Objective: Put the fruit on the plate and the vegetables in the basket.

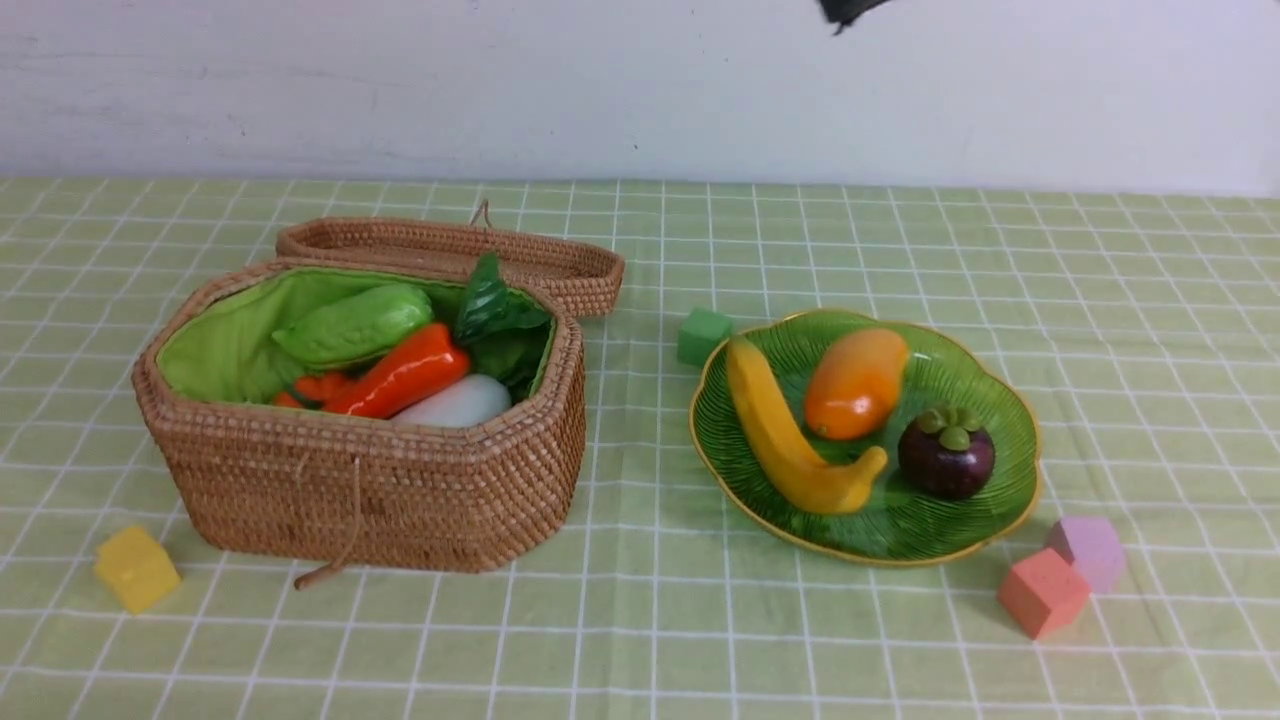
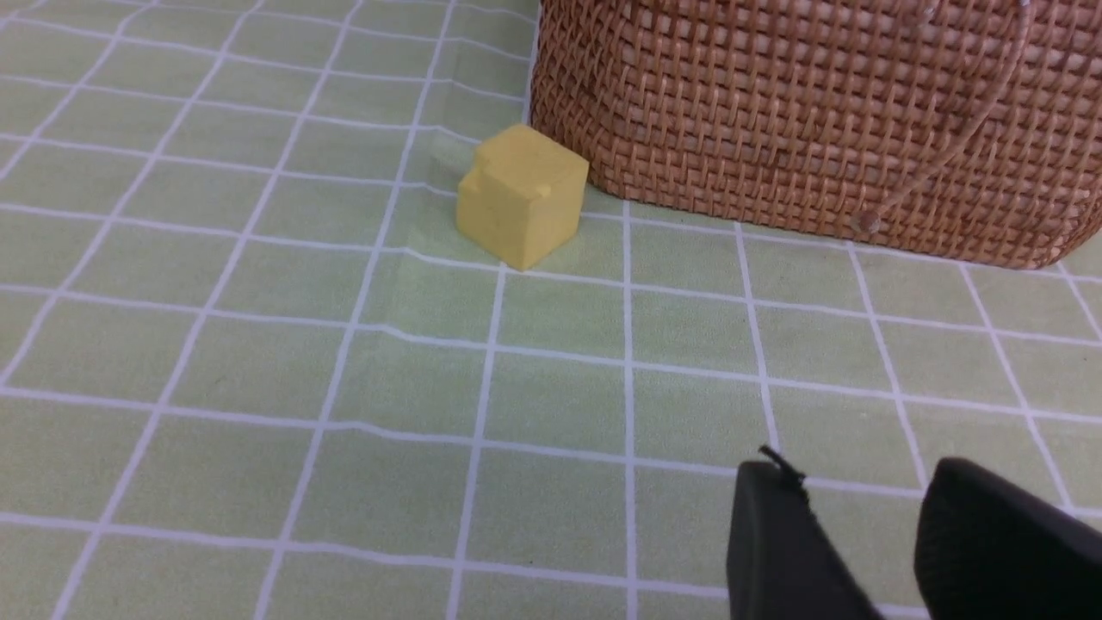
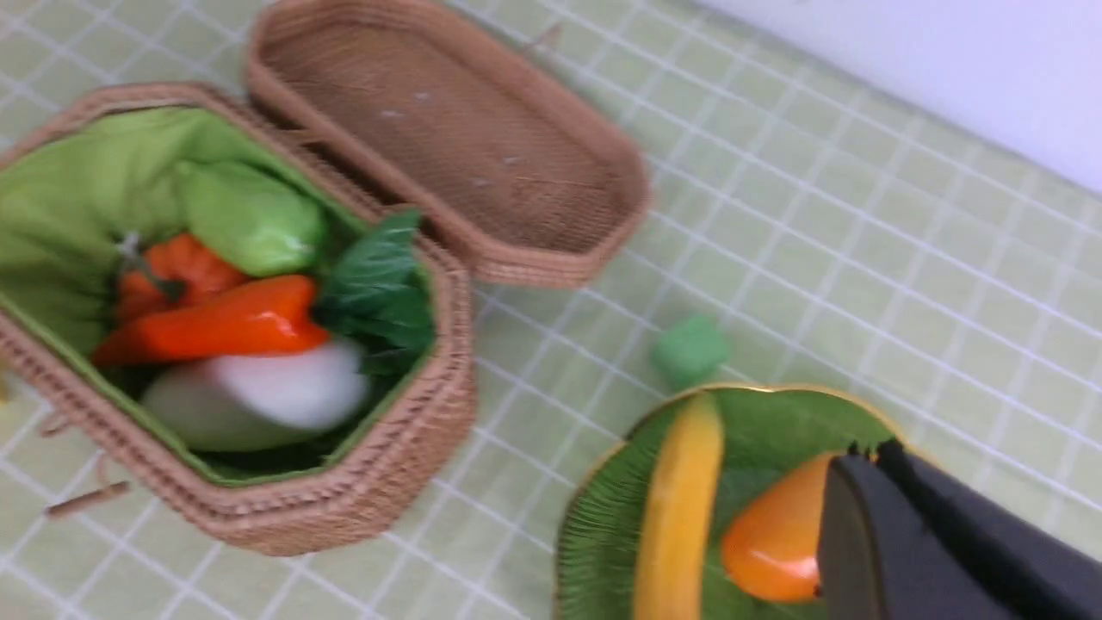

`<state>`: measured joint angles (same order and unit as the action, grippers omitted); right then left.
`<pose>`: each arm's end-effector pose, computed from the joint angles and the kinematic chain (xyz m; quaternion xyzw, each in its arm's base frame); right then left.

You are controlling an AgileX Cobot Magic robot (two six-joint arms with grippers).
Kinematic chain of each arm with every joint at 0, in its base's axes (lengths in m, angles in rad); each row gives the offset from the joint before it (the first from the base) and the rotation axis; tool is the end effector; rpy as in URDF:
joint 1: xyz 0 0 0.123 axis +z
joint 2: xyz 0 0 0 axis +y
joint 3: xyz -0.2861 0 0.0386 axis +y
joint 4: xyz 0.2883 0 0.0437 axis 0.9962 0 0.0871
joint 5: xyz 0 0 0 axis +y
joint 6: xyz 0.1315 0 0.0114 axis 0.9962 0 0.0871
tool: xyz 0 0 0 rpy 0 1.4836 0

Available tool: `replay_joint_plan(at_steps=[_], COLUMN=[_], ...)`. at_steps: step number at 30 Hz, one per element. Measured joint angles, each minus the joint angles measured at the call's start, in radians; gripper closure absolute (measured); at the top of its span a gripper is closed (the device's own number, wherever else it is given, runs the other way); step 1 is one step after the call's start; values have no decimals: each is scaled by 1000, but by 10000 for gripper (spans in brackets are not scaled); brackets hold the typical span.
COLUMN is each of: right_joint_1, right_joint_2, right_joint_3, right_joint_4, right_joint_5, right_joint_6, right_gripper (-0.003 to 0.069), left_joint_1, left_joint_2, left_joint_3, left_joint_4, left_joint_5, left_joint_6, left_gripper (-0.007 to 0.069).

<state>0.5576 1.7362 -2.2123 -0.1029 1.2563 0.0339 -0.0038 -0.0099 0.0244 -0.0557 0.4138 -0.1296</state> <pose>0.3653 0.2126 0.4860 -0.2279 0.8749 0.0749 0.4208 0.1268 -0.0034 0.1541 -0.0657 0.8140 -0.0622 0.5737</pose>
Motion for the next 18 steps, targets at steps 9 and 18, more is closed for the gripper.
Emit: replay_joint_plan(at_steps=[9, 18], right_joint_1=[-3, -3], right_joint_2=[-435, -907], right_joint_3=[538, 1154], right_joint_4=[-72, -47], right_joint_5=[5, -92], right_joint_6=[51, 110], right_gripper=[678, 678], left_joint_1=[0, 0], left_joint_2=[0, 0], left_joint_3=[0, 0], left_joint_4=[0, 0], left_joint_5=[0, 0], left_joint_6=[0, 0], left_gripper=[386, 386])
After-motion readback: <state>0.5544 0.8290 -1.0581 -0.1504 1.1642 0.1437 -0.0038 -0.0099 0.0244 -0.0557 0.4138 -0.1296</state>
